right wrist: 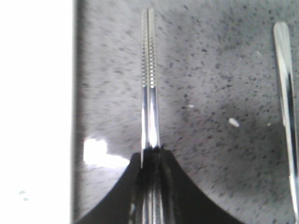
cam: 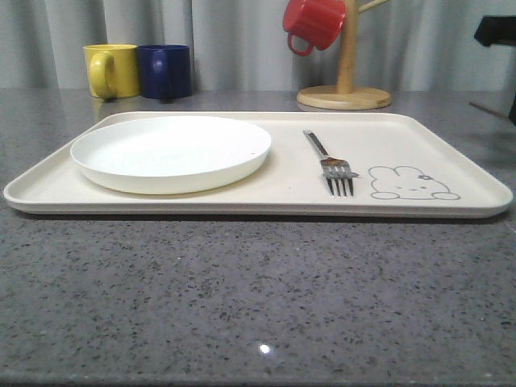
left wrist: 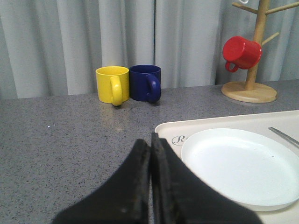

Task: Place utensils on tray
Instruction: 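Move the right gripper down over the silver chopsticks, then grasp the chopsticks with the right gripper and carry them onto the tray, then lower the chopsticks beside the fork, open the right gripper, lift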

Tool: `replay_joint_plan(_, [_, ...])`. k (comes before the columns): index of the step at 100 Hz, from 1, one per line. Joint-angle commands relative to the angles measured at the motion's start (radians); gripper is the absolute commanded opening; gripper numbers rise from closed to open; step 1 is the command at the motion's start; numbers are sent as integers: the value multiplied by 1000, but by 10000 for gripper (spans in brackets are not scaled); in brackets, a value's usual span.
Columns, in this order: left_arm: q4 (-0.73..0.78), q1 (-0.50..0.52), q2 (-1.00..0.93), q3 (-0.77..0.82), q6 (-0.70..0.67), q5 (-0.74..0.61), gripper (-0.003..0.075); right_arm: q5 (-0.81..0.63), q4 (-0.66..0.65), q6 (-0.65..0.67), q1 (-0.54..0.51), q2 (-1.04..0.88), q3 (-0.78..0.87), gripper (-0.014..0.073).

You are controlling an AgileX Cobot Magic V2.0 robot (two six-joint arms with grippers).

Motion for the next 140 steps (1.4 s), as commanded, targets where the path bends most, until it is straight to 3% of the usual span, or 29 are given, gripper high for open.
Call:
replay_joint_plan(1, [-5, -8, 7, -27, 2, -83, -18, 0, 28, 45, 29, -86, -46, -55])
replay_joint_plan(20, [-5, -8, 7, -27, 2, -83, -18, -55, 5, 175, 163, -120, -49, -55])
replay_joint_plan(42, [-5, -8, 7, -27, 2, -83, -18, -168, -164, 431, 352, -84, -48, -55])
replay_joint_plan(60, [-5, -8, 7, -27, 2, -83, -18, -219, -267, 593, 418, -27, -48, -55])
replay_joint_plan(115, [-5, -8, 7, -27, 2, -83, -18, -251, -265, 634, 420, 73, -48, -50])
replay_joint_plan(140, [-5, -8, 7, -27, 2, -83, -18, -250, -265, 634, 420, 92, -48, 106])
